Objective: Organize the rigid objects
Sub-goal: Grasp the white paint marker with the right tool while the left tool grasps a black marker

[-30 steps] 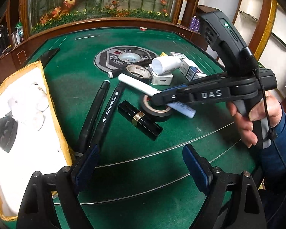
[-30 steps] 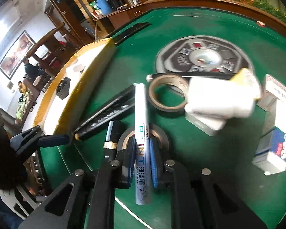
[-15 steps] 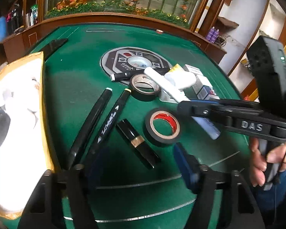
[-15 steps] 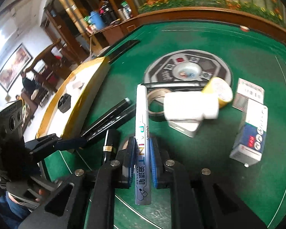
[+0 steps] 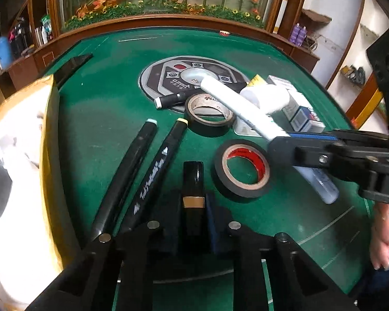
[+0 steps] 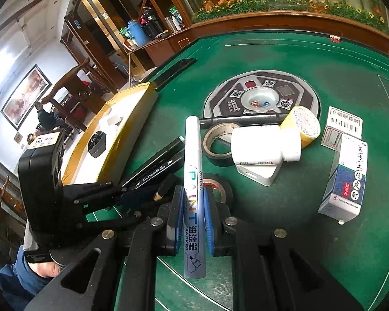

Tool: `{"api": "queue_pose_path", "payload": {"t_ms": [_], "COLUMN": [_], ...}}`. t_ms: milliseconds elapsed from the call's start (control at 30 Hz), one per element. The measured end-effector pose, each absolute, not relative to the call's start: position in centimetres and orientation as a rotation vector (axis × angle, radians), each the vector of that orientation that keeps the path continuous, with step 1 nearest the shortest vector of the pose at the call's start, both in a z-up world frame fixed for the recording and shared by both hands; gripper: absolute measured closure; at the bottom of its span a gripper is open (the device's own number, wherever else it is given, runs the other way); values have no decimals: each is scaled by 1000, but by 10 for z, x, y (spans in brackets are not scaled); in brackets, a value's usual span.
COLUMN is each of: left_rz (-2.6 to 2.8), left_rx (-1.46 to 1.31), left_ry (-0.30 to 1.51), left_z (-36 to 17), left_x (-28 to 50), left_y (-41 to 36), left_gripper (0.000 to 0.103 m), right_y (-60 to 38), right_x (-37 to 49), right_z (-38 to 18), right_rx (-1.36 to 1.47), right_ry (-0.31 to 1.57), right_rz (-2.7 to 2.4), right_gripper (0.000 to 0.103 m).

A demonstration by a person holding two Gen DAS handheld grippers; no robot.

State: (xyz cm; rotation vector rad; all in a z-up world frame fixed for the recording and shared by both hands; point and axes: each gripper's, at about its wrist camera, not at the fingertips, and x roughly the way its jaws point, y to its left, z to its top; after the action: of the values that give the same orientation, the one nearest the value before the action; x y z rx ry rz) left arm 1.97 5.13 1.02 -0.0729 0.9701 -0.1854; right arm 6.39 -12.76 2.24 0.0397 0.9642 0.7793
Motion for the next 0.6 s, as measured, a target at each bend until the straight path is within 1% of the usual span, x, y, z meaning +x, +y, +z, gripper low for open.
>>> {"api": "queue_pose_path", "payload": {"t_ms": [300, 433, 600], "left_rz": [-194, -180, -174], "left_rx": [-75, -30, 5], "left_ry": [952, 944, 944], "left_z": [10, 9, 9], "left_x": [8, 7, 7], "left_y": [51, 45, 40], "left_gripper": [85, 85, 80], "right_y": [-121, -117, -113], "right_x": [64, 62, 59], "right_z": [15, 13, 12], "right_rx": [32, 17, -6], "right_ry": [989, 990, 983], "right_rz": [788, 791, 793], "right_gripper": [89, 89, 89]}}
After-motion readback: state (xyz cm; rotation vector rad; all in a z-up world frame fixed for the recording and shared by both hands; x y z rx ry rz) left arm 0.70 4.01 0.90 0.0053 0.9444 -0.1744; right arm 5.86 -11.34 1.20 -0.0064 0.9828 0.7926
